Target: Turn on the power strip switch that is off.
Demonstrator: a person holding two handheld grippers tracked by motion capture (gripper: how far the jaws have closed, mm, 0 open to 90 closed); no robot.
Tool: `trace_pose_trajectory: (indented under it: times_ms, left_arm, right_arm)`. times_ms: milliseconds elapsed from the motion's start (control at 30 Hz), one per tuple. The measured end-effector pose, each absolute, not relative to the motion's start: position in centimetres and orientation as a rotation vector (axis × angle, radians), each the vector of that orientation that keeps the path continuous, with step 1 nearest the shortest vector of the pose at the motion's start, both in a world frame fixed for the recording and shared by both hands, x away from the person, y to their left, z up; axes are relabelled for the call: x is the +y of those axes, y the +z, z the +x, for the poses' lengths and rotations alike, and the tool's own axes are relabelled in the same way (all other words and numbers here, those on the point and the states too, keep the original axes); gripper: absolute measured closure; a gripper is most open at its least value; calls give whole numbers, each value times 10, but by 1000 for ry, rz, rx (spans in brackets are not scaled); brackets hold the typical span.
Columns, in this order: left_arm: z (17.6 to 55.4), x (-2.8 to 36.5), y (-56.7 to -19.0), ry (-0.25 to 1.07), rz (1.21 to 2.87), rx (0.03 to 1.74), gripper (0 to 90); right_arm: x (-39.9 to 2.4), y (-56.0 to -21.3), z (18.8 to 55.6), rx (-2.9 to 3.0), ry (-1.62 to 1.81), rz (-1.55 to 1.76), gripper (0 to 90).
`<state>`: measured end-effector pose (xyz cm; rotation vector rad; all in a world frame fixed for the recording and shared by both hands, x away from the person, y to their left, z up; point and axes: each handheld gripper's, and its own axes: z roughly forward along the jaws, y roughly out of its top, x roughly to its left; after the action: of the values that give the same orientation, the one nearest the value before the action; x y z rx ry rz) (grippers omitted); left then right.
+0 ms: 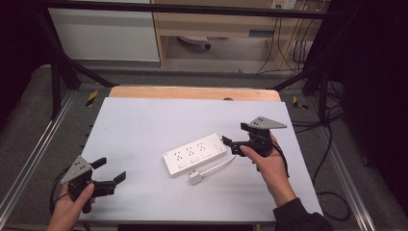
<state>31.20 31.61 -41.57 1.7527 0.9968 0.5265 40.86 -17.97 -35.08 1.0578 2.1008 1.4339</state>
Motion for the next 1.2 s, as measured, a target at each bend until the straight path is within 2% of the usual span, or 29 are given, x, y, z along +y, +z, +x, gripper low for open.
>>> trace_pose_trajectory:
  times_ms: [300,533,800,833,967,1200]
  left_arm:
    - [312,316,-416,527,1756,994,51]
    - [312,316,-416,531,1759,992,52]
    - [312,316,-416,530,1760,992,52]
    - [312,316,-416,530,1761,991,52]
    - [312,316,-416,533,1762,989,52]
    - [312,316,-415,535,1763,990,51]
  right_arm:
    - [-167,-350,414,2123,1444,1032,224]
    - [-161,-350,416,2126,1450,1012,387]
    - [-153,-352,418,2115,1420,995,643]
    - [-153,-352,418,2115,1420,995,643]
    - [-148,-355,419,2107,1410,976,736]
    - [-136,-362,419,2119,1411,936,819]
